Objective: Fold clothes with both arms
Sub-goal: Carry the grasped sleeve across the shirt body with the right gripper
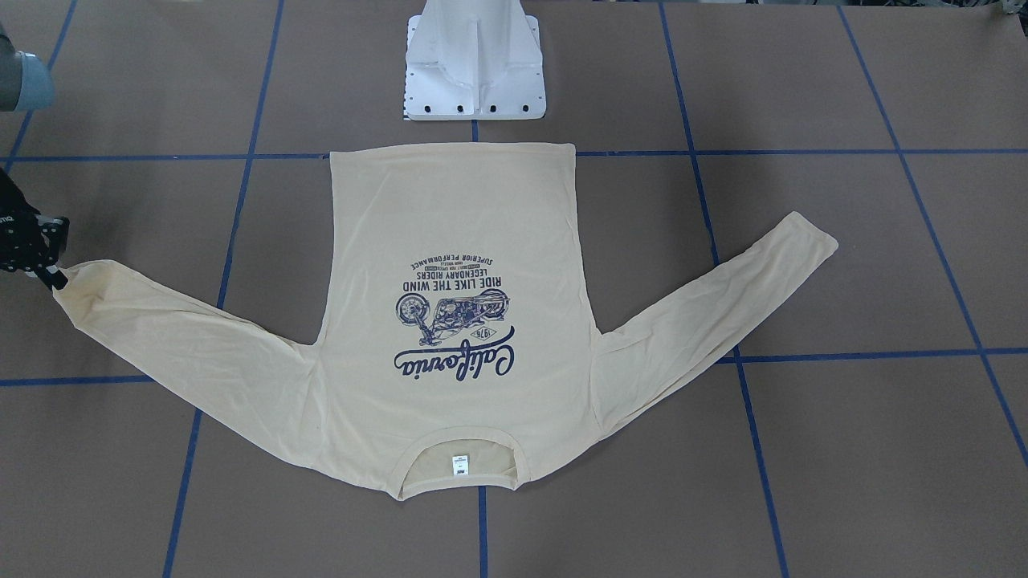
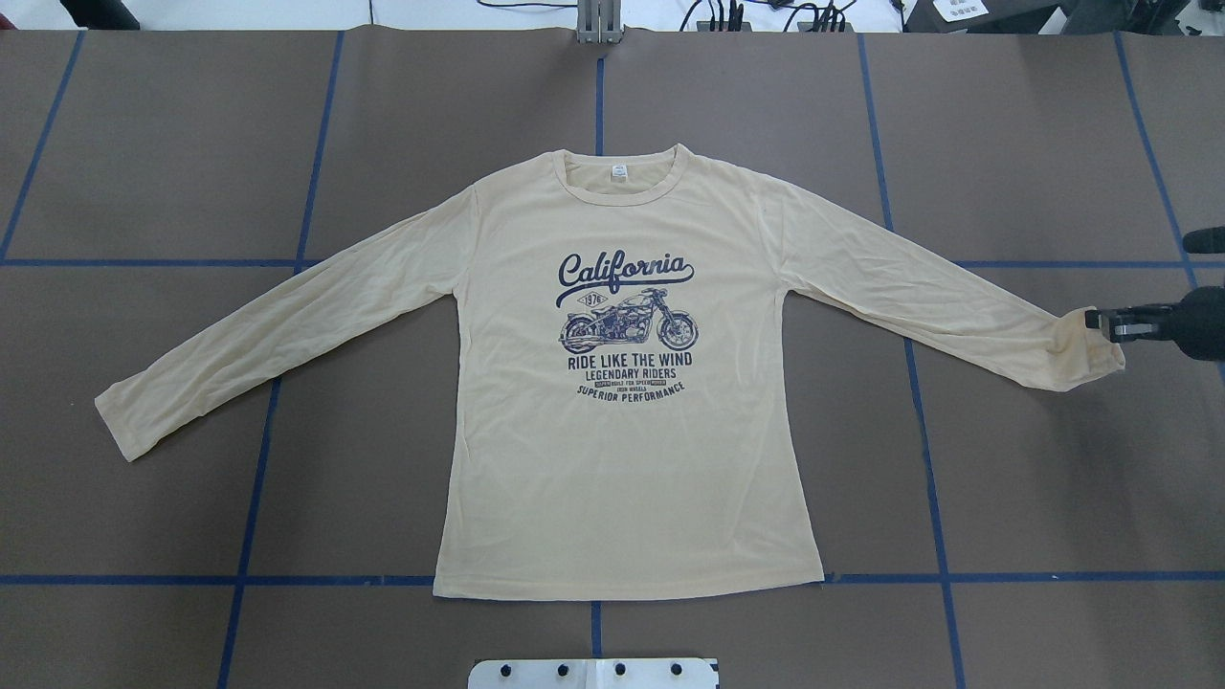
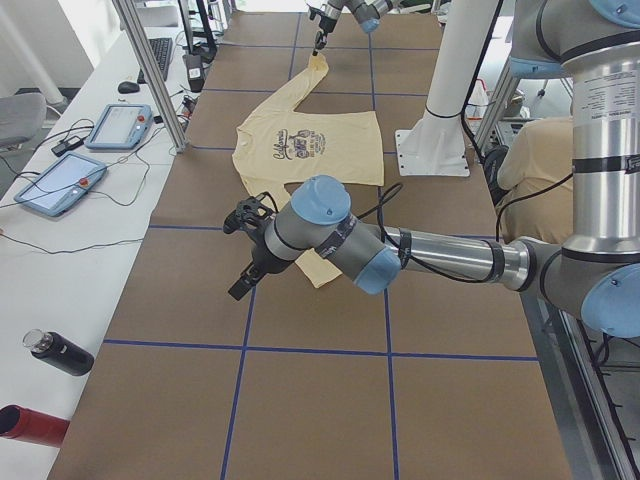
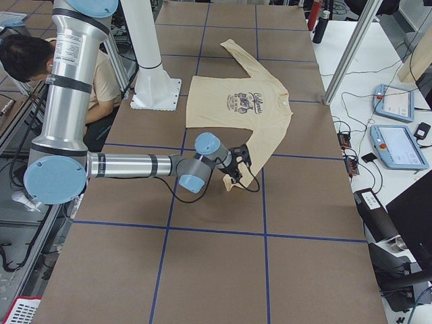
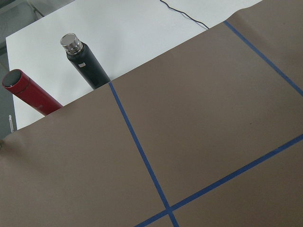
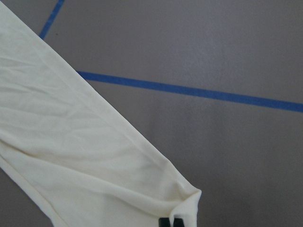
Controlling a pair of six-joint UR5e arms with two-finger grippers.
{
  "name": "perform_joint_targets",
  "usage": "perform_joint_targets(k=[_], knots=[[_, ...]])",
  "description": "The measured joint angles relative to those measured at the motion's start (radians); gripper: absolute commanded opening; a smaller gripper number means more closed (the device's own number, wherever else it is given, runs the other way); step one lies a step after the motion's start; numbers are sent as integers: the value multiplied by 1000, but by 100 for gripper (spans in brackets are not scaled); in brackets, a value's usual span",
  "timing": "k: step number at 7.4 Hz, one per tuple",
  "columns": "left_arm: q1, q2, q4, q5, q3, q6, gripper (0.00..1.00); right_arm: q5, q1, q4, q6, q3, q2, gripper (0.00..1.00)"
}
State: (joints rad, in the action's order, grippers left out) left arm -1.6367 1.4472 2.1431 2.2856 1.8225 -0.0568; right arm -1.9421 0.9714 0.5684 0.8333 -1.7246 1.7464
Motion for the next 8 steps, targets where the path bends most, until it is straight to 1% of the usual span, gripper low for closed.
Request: perform_joint_targets(k=[1, 2, 3, 4, 5, 6, 7, 8], knots=[[0, 0, 0, 0, 0, 0, 100, -7, 18, 144, 5, -88, -63, 0], [0, -1, 0, 0, 0, 0, 100, 0, 26, 269, 26, -154, -146, 0], [0, -1, 0, 0, 0, 0, 100, 33, 17, 370, 75, -186, -258, 0], [0, -1, 0, 0, 0, 0, 100, 107, -28, 484, 139, -191, -396, 0], [0, 0, 0, 0, 0, 0, 100, 218, -106, 616, 204, -170, -553, 0], [0, 0, 0, 0, -1, 0, 100, 337, -190, 729, 270, -121, -706, 0], [0, 1, 0, 0, -4, 0, 100, 433, -257, 785, 323, -64, -823, 0], [0, 1, 0, 0, -5, 0, 100, 506, -307, 808, 354, -9, -909, 0]])
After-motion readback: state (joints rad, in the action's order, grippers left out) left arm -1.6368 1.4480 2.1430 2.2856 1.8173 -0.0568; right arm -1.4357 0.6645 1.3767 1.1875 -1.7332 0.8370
